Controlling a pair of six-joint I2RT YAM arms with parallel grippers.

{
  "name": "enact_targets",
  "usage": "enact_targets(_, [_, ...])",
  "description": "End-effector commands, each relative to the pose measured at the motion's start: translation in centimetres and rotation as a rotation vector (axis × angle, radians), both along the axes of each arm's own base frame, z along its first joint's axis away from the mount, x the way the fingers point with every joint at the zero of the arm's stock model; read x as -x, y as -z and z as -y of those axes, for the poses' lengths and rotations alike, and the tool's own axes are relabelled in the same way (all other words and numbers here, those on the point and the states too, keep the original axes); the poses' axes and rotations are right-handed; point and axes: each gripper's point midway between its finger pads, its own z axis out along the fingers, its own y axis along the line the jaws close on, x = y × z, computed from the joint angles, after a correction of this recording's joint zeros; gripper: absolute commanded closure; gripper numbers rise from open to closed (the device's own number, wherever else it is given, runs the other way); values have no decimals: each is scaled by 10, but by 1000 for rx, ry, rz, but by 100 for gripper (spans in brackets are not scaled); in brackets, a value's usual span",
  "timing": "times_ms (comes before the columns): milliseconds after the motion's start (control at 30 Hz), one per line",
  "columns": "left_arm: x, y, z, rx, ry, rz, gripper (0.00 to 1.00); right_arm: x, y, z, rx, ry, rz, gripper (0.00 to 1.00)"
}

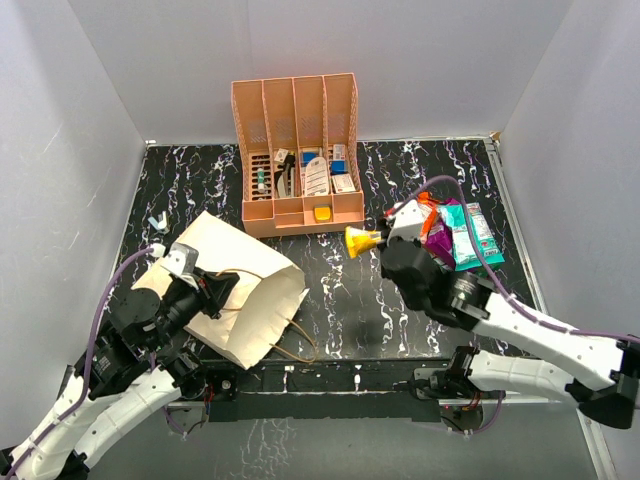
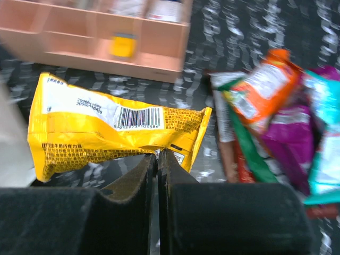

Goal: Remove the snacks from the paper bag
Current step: Place the snack at the center of the board.

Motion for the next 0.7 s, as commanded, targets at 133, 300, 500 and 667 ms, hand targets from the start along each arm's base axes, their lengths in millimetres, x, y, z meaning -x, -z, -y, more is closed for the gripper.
enact_targets(133, [5,-2,-8,3,0,47,100,-76,11,37,-131,373,-183,93])
enact_targets(300, [7,-6,-12,26,-5,78,100,-109,18,35,-223,522,-131,93])
enact_targets(500, [9,-7,-11,26,4,82,100,-126,37,76,-235,894,-100,93])
enact_targets(667, [9,-8,-12,30,1,90,100,-122,55,87,-291,1092,-115,92])
